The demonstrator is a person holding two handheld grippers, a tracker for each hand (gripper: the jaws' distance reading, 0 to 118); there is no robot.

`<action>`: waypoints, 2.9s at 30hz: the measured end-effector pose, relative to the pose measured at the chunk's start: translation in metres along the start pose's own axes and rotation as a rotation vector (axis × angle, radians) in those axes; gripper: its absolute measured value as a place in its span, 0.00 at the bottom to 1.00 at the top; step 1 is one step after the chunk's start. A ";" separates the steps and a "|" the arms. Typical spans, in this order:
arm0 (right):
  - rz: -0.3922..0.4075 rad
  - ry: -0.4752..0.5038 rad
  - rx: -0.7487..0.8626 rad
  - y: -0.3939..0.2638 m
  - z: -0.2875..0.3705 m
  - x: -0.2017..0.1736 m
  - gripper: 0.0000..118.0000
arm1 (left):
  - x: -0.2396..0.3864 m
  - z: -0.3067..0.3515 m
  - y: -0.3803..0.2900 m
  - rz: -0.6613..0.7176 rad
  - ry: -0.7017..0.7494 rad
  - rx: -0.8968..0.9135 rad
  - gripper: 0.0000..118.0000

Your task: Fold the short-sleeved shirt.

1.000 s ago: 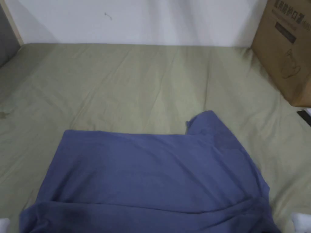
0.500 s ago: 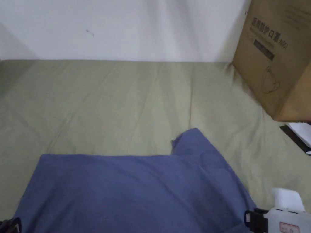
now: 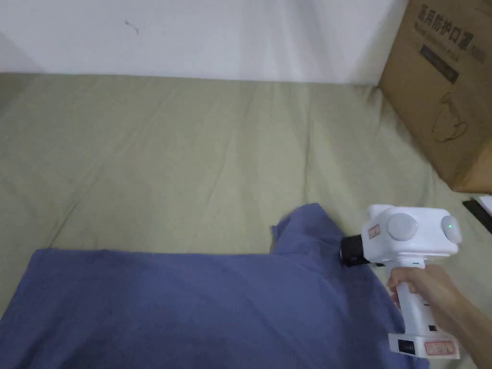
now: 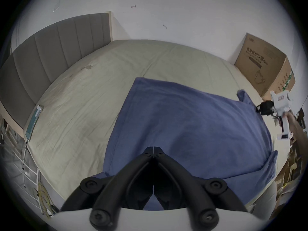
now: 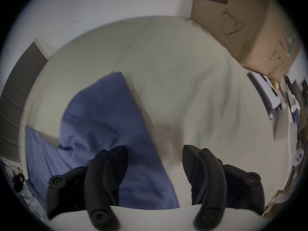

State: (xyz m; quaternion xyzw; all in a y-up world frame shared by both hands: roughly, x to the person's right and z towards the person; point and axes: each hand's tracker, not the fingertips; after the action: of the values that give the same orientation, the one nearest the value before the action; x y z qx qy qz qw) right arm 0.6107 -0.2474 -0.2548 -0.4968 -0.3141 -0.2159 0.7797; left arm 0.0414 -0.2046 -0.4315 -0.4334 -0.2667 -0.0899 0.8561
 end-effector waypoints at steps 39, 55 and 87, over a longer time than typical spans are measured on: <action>0.029 0.042 0.050 0.003 0.076 0.002 0.00 | 0.021 -0.138 0.189 -0.002 0.037 -0.112 0.03; 0.039 0.135 0.084 -0.174 0.208 0.034 0.00 | -0.051 0.064 0.046 -0.017 -0.054 -0.012 0.03; 0.135 0.285 0.314 -0.266 0.225 -0.139 0.00 | -0.133 0.108 -0.077 0.407 -0.246 0.033 0.00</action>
State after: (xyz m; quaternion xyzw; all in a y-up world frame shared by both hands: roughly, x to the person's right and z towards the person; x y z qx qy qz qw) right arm 0.2778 -0.1491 -0.1133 -0.3535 -0.1962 -0.1796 0.8968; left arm -0.1407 -0.1763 -0.3975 -0.4718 -0.2775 0.1424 0.8247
